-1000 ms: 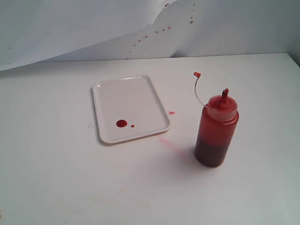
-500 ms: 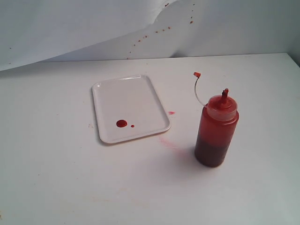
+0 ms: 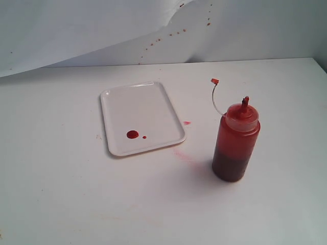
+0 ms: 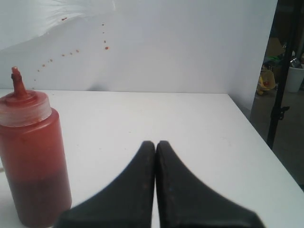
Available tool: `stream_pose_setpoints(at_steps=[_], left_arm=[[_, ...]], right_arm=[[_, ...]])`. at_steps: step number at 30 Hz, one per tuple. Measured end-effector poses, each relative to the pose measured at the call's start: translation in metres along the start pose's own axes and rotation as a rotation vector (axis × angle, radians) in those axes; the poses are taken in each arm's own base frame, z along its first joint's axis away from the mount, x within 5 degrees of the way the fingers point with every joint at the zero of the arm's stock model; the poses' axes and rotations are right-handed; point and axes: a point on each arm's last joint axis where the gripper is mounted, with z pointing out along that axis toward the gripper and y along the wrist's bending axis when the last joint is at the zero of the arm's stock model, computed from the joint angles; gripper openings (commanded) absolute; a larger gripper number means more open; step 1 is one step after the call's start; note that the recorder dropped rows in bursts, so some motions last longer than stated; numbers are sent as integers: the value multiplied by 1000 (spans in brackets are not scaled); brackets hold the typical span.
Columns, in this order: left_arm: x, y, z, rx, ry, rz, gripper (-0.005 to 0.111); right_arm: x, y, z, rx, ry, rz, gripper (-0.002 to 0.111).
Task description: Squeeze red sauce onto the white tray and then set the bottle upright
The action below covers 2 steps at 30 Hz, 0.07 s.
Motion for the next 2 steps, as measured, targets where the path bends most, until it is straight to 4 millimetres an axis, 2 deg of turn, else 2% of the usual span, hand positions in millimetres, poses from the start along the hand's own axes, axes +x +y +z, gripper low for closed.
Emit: stream_pose_setpoints(at_steps=[2], left_arm=[[0,0,0,0,0,0,0]], right_arm=[[0,0,0,0,0,0,0]])
